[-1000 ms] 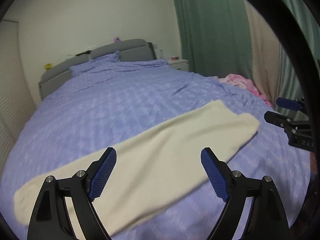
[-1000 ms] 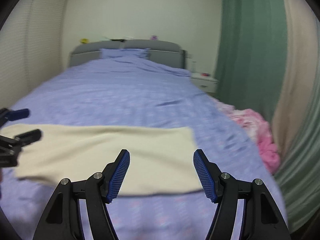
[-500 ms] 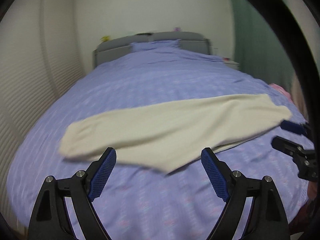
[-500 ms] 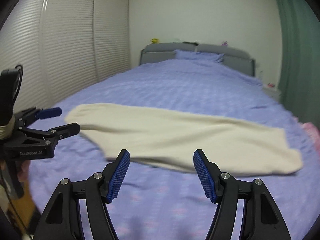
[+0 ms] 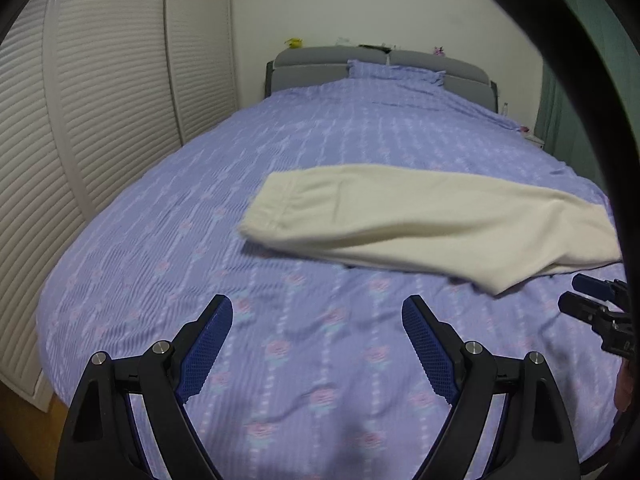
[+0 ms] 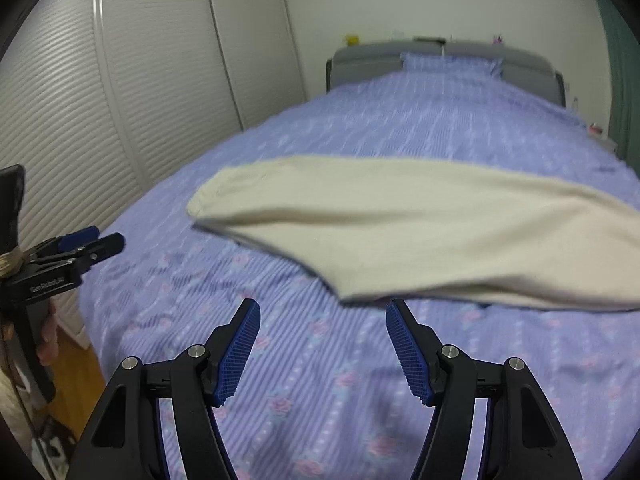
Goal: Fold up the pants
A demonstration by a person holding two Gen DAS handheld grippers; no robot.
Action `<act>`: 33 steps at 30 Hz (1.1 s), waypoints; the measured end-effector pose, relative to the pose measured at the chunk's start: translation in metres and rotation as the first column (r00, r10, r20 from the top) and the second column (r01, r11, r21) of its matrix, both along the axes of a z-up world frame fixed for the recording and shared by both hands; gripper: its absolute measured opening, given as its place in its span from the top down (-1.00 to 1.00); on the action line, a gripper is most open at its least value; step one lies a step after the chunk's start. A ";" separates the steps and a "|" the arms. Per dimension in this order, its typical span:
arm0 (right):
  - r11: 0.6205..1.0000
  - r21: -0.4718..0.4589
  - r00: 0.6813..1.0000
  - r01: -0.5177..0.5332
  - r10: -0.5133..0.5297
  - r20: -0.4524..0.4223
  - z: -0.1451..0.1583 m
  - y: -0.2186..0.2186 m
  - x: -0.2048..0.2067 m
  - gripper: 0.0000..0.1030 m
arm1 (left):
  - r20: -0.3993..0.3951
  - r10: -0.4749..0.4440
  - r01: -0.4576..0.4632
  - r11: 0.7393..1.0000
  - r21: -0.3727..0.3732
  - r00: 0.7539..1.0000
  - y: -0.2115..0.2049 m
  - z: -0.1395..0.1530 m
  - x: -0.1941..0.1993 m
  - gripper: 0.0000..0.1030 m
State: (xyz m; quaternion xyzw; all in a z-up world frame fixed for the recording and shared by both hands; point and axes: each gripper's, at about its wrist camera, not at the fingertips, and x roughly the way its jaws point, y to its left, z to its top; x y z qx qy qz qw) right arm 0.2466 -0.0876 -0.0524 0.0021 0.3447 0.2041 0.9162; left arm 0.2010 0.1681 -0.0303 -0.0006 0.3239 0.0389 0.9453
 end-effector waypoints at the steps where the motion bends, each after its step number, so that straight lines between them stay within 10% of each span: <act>1: 1.000 -0.005 1.000 -0.002 0.002 -0.007 -0.003 0.006 0.003 -0.28 | -0.003 0.007 -0.007 1.000 0.003 1.000 0.007 -0.005 0.002 -0.69; 13: 0.998 -0.031 0.998 0.056 -0.057 -0.022 -0.002 0.061 0.044 -0.27 | -0.004 -0.062 0.062 0.997 0.041 0.998 0.068 -0.010 0.077 -0.69; 33: 0.993 -0.117 1.000 -0.017 0.017 0.000 0.018 0.160 0.161 -0.27 | -0.223 -0.108 0.032 0.947 -0.321 0.969 0.123 -0.051 0.289 -0.15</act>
